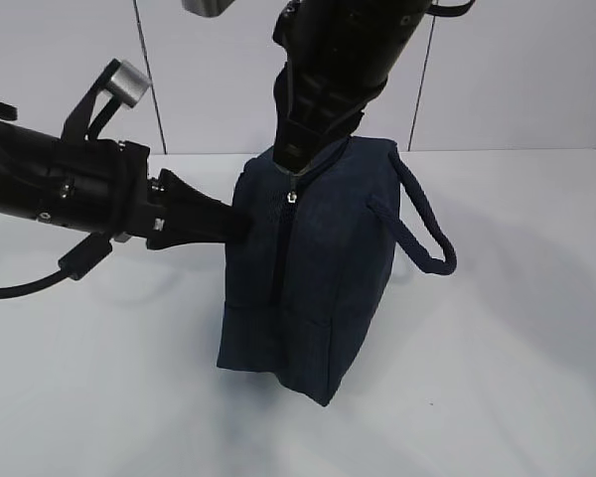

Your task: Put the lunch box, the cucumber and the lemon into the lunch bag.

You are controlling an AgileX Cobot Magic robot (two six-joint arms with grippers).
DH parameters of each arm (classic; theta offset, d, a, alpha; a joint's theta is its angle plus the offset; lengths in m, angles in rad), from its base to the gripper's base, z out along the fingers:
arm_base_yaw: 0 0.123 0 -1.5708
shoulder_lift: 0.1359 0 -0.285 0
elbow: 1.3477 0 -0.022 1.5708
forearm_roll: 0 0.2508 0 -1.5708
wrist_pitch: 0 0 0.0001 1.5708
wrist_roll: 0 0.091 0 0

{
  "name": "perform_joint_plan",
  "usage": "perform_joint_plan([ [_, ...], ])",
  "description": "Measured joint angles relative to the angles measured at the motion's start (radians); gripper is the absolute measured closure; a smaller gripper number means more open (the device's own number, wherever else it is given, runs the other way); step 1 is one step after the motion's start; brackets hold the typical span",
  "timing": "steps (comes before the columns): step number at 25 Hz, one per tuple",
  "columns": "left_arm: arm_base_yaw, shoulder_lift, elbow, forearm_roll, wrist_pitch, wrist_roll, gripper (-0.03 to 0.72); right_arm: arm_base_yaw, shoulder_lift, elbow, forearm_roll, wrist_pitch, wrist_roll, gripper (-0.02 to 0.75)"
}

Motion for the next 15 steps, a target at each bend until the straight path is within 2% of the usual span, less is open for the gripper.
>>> perform_joint_plan([
  [15,0.000,0.000,0.000,0.036,0.001,-0.010,0.692,-0.024,0.000,-0.002,-0.041,-0.049,0.041,0.730],
])
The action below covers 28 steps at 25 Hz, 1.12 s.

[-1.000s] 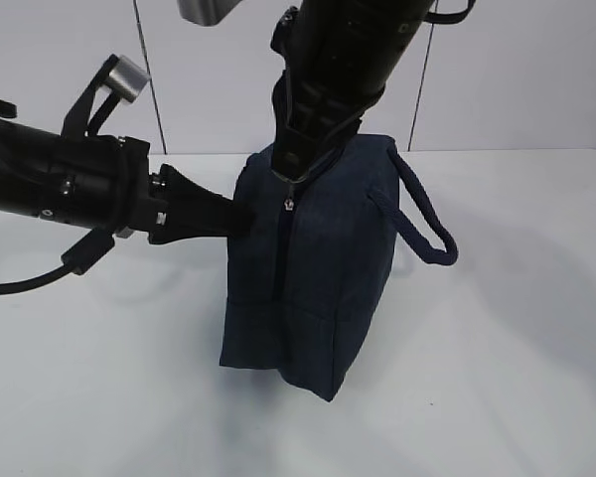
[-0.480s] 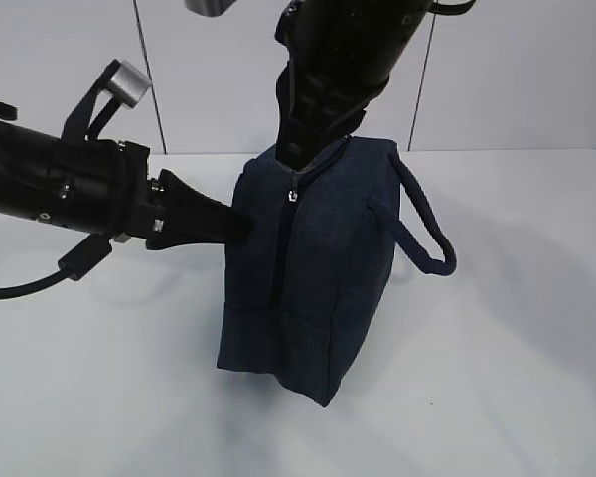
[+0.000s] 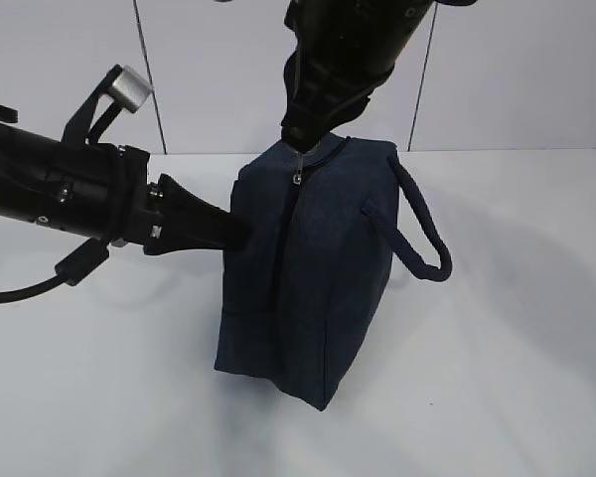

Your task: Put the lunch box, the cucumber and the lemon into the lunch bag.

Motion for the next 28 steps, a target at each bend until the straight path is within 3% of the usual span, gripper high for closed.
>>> perform_joint_plan([
  [19,0.000,0.000,0.000,0.065,0.038,-0.006,0.692,-0.148,0.099,-0.010,0.036,-0.125,-0.024,0.730],
  [28,0.000,0.000,0.000,0.105,0.046,-0.026,0.692,-0.242,0.153,-0.010,0.177,-0.186,-0.104,0.730],
])
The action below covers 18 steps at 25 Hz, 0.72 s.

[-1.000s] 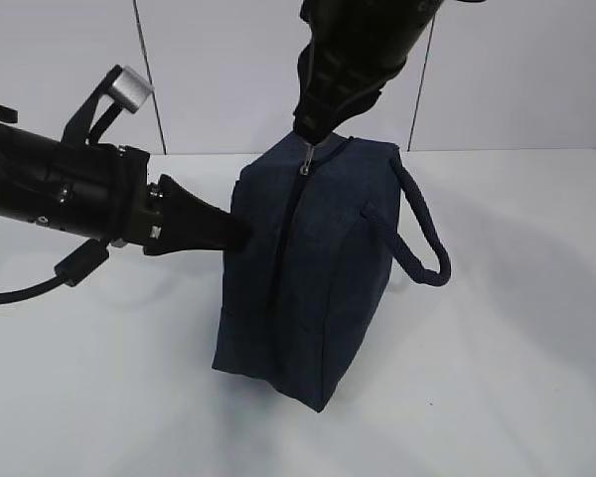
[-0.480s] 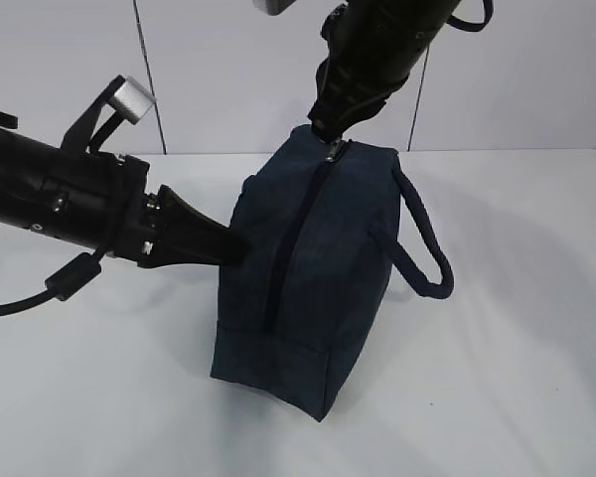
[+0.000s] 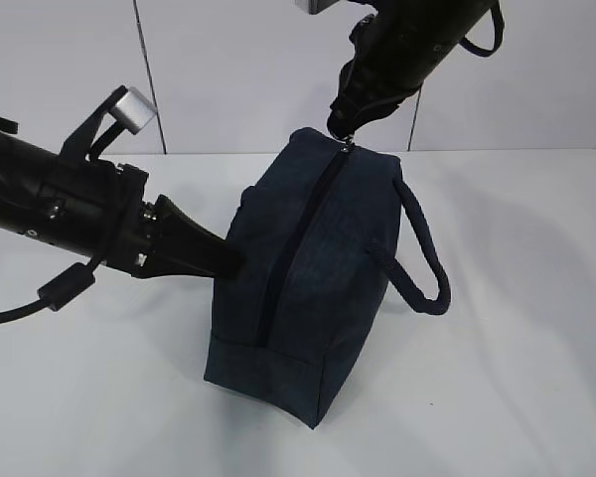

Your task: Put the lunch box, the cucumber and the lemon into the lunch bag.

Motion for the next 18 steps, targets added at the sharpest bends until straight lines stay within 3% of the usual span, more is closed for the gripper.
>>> perform_joint_plan([
  [6,0.000,0.000,0.000,0.016,0.008,-0.002,0.692,-0.096,0.042,-0.005,0.187,-0.020,-0.120,0.730],
  [18,0.000,0.000,0.000,0.052,0.014,-0.002,0.692,-0.280,0.241,-0.007,0.672,-0.007,-0.409,0.730],
])
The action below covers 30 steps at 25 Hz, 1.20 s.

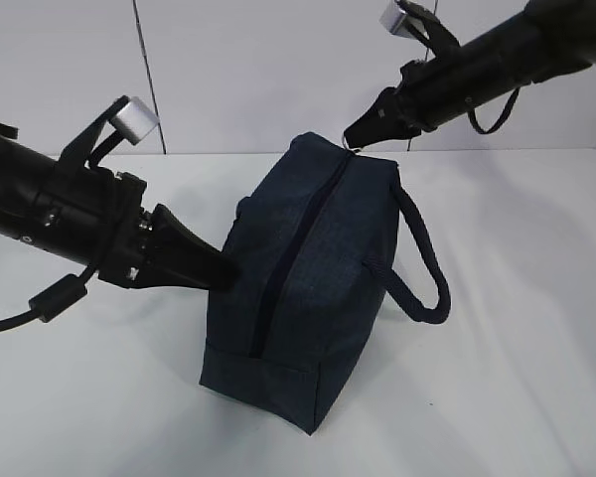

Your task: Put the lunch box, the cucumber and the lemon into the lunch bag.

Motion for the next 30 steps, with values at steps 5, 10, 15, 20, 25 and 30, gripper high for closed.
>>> perform_joint_plan([
  [5,0.000,0.000,0.000,0.001,-0.002,0.005,0.692,-0.049,0.107,0.000,0.185,0.021,-0.101,0.730],
  [10,0.000,0.000,0.000,0.003,-0.007,0.018,0.692,-0.069,0.203,-0.005,0.303,0.050,-0.174,0.730],
  [15,0.000,0.000,0.000,0.014,-0.014,0.018,0.692,-0.071,0.251,-0.005,0.376,0.082,-0.229,0.730],
  [20,0.000,0.000,0.000,0.017,-0.014,0.018,0.692,-0.072,0.251,-0.005,0.368,0.089,-0.238,0.730],
  [25,0.000,0.000,0.000,0.020,-0.015,0.018,0.692,-0.072,0.265,-0.007,0.340,0.108,-0.239,0.730],
  [30,0.000,0.000,0.000,0.021,-0.020,0.018,0.692,-0.073,0.280,-0.008,0.327,0.135,-0.233,0.730],
])
